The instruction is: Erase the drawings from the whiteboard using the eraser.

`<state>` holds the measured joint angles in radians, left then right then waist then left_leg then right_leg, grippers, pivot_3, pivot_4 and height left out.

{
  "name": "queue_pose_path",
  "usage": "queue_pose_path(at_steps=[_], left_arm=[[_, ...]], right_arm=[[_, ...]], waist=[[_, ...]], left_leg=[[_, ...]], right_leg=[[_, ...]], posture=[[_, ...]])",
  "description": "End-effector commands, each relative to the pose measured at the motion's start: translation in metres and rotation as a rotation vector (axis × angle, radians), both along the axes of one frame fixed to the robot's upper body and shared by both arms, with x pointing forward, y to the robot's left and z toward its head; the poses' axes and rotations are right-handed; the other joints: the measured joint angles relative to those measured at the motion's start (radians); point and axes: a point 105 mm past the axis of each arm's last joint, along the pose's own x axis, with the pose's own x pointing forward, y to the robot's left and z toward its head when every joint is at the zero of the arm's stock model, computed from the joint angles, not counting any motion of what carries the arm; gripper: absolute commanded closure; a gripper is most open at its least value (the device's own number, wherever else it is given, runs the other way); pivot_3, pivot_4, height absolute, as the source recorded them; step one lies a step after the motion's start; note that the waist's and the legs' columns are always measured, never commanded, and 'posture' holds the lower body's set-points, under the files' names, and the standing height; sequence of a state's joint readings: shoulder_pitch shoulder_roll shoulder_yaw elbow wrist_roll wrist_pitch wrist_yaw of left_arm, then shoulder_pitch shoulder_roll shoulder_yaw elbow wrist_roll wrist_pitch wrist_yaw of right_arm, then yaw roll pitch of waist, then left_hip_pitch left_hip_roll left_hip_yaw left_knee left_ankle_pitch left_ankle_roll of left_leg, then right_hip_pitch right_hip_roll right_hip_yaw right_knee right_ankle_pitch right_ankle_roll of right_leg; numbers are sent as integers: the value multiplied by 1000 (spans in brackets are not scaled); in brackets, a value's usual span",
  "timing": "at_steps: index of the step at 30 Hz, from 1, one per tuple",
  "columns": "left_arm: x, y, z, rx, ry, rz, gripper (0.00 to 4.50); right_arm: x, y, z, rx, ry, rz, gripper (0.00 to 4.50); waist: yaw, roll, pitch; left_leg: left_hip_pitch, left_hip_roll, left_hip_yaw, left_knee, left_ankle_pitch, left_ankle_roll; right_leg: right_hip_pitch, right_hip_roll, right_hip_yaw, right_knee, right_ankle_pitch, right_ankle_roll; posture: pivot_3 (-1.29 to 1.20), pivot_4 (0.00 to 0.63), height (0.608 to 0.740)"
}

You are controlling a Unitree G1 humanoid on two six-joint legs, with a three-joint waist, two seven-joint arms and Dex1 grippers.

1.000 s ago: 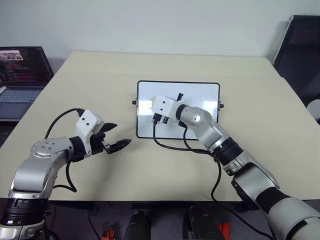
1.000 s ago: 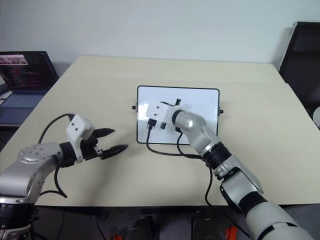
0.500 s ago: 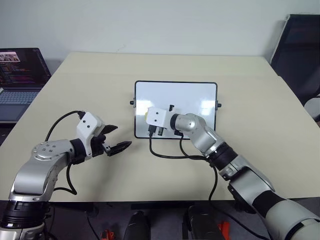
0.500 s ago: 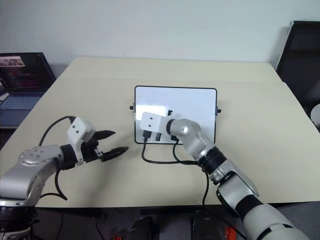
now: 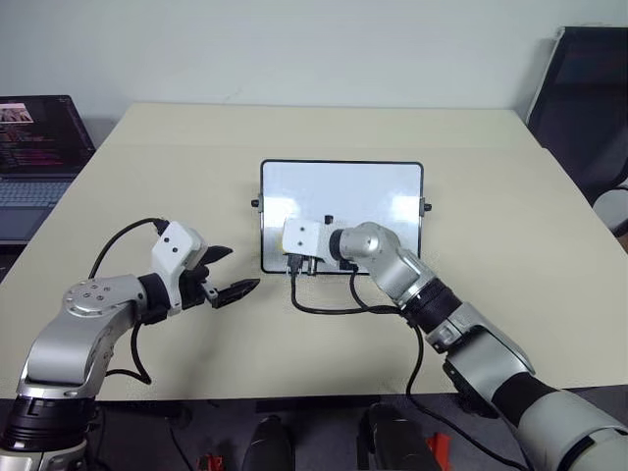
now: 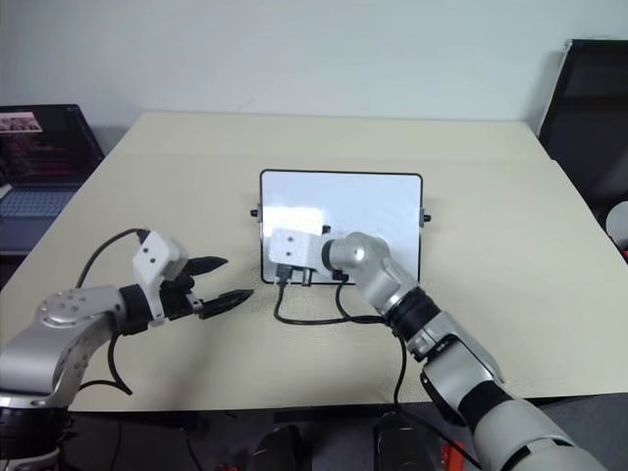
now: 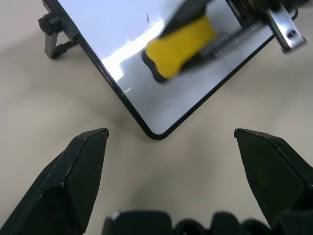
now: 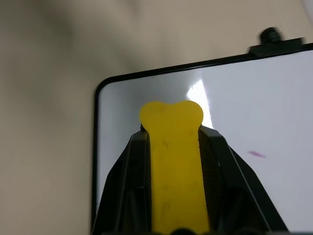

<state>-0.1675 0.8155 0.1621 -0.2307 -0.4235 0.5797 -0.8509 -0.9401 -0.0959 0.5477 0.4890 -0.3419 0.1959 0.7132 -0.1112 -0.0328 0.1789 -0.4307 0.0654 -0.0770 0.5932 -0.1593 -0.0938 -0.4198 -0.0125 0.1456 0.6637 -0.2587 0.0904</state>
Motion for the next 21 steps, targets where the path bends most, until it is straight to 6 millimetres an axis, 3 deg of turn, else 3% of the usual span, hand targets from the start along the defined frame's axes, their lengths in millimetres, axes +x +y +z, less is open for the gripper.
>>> queue_pose_path(at_steps=[1, 5, 11, 15, 21], left_arm=[[0, -3, 13, 2, -56, -15, 0], [1, -5, 13, 0, -54, -23, 0], [3, -8, 14, -5, -57, -32, 0], [3, -9, 14, -6, -57, -35, 0], [3, -10, 16, -7, -59, -41, 0]], right_arm=[[27, -19, 17, 29, -145, -150, 3524], [41, -32, 34, 62, -223, -214, 3524], [43, -52, 20, -5, -165, -230, 3524], [42, -80, 8, -36, -107, -281, 3524], [41, -119, 7, 12, -24, -374, 3525]], waist=[[1, 0, 0], [5, 0, 0], [15, 0, 0], [31, -1, 0], [39, -1, -1]], left_leg=[[0, 0, 0, 0, 0, 0], [0, 0, 0, 0, 0, 0], [0, 0, 0, 0, 0, 0], [0, 0, 0, 0, 1, -1], [0, -1, 0, 1, 2, -3]], right_leg=[[0, 0, 0, 0, 0, -1], [0, 0, 0, 0, 2, -2], [0, 0, 0, 0, 2, -2], [0, 0, 0, -1, 1, -1], [1, -1, 0, -2, 1, -1]], posture=[[0, 150, 740], [0, 150, 740], [0, 150, 740], [0, 150, 740], [0, 150, 740]])
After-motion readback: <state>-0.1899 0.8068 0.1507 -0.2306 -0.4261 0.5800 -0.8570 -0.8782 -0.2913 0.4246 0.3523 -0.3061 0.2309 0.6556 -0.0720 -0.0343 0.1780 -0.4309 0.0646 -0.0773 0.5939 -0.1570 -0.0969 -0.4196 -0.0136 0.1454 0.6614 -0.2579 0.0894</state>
